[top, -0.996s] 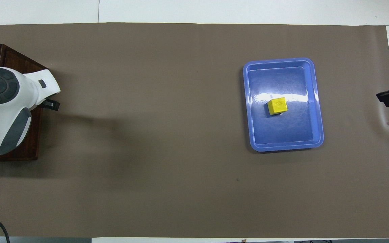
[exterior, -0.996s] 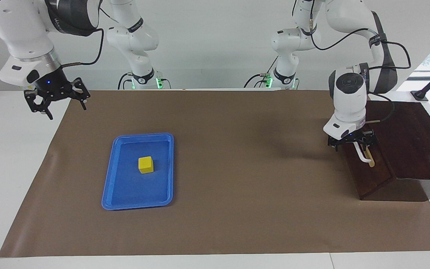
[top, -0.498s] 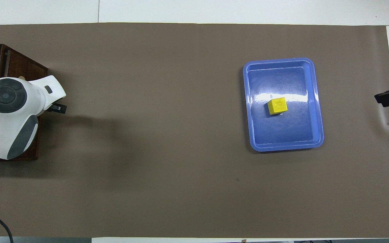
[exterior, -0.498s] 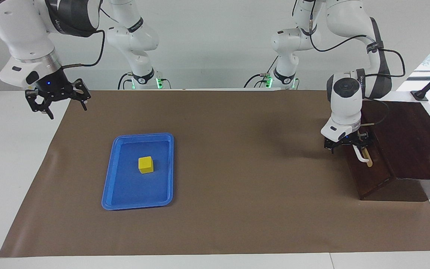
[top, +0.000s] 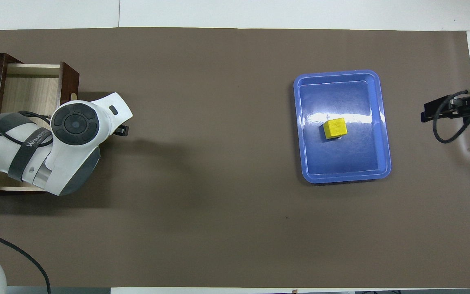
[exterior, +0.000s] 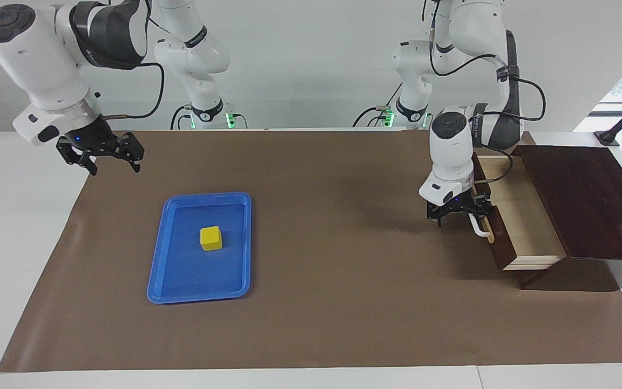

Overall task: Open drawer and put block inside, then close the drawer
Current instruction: 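Move the right gripper over the yellow block while the left gripper withdraws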

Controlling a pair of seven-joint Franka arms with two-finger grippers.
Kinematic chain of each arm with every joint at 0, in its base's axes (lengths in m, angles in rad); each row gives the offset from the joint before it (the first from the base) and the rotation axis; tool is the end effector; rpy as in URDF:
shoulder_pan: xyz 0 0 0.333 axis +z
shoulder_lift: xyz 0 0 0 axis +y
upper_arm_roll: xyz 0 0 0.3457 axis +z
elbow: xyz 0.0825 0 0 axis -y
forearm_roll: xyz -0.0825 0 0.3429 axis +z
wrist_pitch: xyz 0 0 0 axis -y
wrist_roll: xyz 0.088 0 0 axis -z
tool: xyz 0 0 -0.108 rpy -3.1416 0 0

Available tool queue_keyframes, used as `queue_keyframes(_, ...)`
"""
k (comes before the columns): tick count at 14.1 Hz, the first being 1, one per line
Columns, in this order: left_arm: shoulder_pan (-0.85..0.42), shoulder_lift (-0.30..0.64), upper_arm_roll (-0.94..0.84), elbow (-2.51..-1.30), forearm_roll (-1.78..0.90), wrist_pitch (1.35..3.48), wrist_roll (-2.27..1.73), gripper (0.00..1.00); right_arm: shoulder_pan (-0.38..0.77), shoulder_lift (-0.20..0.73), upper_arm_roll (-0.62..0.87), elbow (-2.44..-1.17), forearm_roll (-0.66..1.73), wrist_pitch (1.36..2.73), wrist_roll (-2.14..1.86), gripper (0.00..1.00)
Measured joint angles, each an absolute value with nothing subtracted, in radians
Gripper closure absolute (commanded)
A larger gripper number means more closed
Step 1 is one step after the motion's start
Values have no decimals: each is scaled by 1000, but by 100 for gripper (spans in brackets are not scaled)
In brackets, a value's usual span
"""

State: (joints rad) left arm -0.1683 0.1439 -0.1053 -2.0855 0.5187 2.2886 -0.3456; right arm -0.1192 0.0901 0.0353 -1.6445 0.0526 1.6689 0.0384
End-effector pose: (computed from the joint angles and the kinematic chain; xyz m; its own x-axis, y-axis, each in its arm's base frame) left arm 0.5322 -0.1353 0.4188 0.9526 -0.2773 0.1251 -0.2174 -0.9081 -0.3580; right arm 0.5442 -0.0414 0.5820 0.9896 -0.1268 -0.0678 -0.1304 -0.9901 -0.0525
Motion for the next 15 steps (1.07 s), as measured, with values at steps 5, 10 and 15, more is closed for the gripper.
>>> queue_keyframes(5,-175,147,-105,-2039,496,2209,-348,0,-118,179,39,-1644,203,1686,470,0)
queue_keyframes(10,-180,146,-114,-1792,298,1941,-353,0,-114,228,39,-1653,359,1728,836,0)
queue_keyframes(15,-193,122,-121,-1570,97,1685,-465,0,-113,262,39,-1728,525,1860,1003,5)
